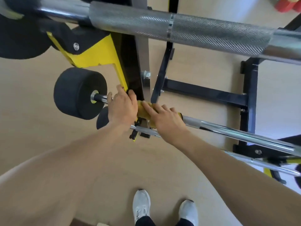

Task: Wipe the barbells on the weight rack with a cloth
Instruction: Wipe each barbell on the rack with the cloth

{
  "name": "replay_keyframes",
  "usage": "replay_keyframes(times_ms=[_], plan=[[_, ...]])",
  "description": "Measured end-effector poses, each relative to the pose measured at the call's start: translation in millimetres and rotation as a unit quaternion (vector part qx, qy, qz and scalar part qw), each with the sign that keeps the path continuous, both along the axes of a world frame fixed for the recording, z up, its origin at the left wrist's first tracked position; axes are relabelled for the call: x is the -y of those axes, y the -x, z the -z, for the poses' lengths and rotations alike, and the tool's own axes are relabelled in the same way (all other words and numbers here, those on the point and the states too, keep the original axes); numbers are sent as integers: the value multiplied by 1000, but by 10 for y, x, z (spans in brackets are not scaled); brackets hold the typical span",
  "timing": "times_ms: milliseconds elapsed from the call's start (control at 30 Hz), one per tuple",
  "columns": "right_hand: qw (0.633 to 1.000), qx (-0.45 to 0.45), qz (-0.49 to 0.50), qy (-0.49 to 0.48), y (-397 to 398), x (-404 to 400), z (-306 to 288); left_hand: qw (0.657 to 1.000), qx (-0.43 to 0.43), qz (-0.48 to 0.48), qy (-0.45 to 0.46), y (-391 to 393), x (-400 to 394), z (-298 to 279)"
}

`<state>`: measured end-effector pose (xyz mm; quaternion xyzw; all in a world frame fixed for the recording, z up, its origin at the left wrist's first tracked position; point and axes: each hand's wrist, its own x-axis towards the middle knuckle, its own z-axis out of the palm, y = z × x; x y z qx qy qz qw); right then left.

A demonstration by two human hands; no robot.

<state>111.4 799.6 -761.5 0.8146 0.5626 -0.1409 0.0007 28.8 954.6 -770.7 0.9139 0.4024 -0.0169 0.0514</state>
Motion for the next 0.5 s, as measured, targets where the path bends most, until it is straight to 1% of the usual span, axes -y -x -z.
replay_keyframes(times_ms=[67, 133, 200, 300, 400, 433, 500], plan=[[999, -11, 37, 6, -197, 341, -9, 1000, 12, 4, 23, 25, -32, -54], [997, 11, 70, 9, -369, 716, 0, 999, 23, -29, 24, 86, -65, -65], [995, 26, 91, 38, -429, 917, -26, 999, -9, -33, 10, 132, -48, -65], [992, 46, 92, 80, -318, 750, -27, 999, -24, -39, 12, 132, -60, 18], [988, 75, 114, 67, -194, 650, -43, 999, -24, -38, 10, 116, -67, 50], [988, 75, 119, 60, -182, 608, -39, 999, -26, -36, 4, 118, -58, 55], [992, 43, 110, 47, -129, 378, -17, 999, -33, -37, 9, 115, -54, 37]])
